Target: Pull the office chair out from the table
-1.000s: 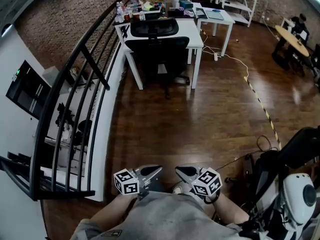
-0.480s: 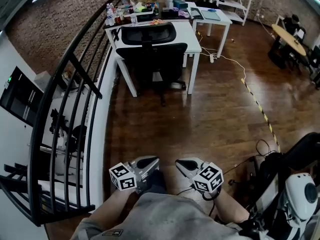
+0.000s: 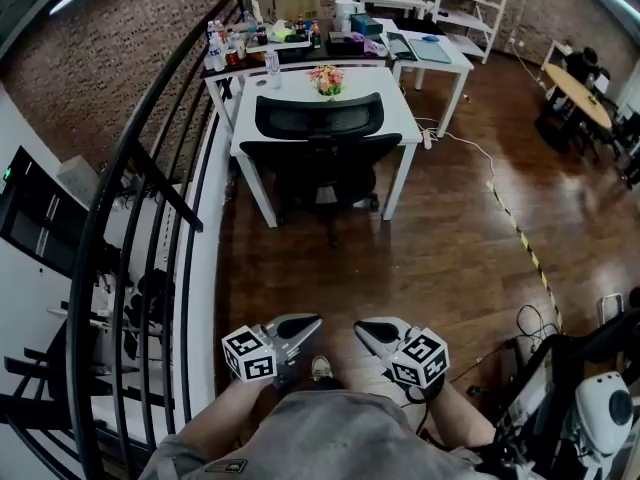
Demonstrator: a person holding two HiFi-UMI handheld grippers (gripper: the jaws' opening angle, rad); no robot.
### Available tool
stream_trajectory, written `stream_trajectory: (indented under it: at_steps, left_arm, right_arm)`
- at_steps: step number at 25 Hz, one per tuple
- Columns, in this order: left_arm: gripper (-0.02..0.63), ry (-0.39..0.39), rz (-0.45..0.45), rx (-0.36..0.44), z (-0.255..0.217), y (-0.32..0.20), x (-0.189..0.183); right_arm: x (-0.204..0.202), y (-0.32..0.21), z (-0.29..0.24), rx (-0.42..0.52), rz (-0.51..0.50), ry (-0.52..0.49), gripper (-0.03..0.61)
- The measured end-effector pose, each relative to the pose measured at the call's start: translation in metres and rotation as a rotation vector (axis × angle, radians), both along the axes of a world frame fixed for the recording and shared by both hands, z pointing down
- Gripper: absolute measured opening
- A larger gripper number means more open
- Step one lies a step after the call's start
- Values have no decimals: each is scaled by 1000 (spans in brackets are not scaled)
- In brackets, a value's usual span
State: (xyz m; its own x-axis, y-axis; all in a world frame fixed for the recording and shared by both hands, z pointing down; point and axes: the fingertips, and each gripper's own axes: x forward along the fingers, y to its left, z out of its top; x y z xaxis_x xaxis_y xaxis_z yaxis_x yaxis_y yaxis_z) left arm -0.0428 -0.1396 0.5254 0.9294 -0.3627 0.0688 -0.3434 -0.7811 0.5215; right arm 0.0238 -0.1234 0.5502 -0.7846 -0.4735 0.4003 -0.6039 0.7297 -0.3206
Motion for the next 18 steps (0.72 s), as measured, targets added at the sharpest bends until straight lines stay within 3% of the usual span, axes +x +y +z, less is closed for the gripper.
stream_trajectory:
  at_steps: [11, 18]
  left_arm:
    - [2, -19, -18, 64, -8, -93, -43]
    - [2, -40, -51, 86, -6, -147, -43]
  right_arm:
    - [-17, -97, -11, 68, 64, 29, 6]
    - [-6, -156, -15, 107, 50, 35, 6]
